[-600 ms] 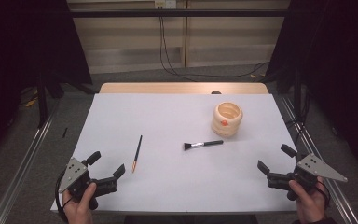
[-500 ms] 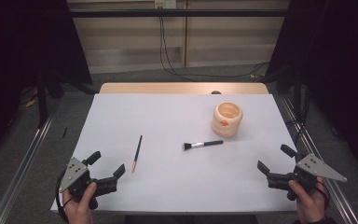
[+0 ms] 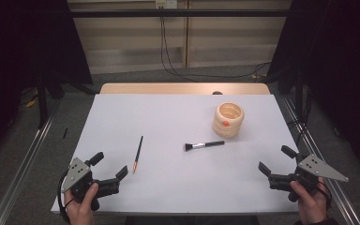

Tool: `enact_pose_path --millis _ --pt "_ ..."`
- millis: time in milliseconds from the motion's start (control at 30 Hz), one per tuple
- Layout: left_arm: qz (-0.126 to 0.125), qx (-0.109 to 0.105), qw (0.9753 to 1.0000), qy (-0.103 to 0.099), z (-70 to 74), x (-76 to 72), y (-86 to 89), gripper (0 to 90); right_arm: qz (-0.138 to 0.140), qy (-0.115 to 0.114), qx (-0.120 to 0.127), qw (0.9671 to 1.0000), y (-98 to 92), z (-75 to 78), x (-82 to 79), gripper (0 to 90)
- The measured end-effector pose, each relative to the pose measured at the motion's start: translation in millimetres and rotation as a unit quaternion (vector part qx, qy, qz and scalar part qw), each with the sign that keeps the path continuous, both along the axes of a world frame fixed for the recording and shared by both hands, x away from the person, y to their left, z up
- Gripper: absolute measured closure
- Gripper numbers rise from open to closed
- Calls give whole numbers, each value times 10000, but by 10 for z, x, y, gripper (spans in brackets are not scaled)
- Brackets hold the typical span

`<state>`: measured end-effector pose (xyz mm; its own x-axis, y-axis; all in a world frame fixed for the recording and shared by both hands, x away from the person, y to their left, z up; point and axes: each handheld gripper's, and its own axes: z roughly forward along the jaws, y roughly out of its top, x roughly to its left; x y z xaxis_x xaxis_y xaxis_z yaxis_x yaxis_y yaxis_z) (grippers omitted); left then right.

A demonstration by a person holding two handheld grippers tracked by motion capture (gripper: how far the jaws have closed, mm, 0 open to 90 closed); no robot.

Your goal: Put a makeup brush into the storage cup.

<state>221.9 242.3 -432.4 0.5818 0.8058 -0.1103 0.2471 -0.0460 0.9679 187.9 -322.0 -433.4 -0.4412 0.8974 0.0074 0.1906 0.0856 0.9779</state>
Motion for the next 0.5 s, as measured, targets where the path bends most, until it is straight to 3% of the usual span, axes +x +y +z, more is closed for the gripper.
enact_pose_path --millis 500 --pt "-104 129 9997 -159 148 22 -100 11 96 -71 -15 9999 37 18 -16 0"
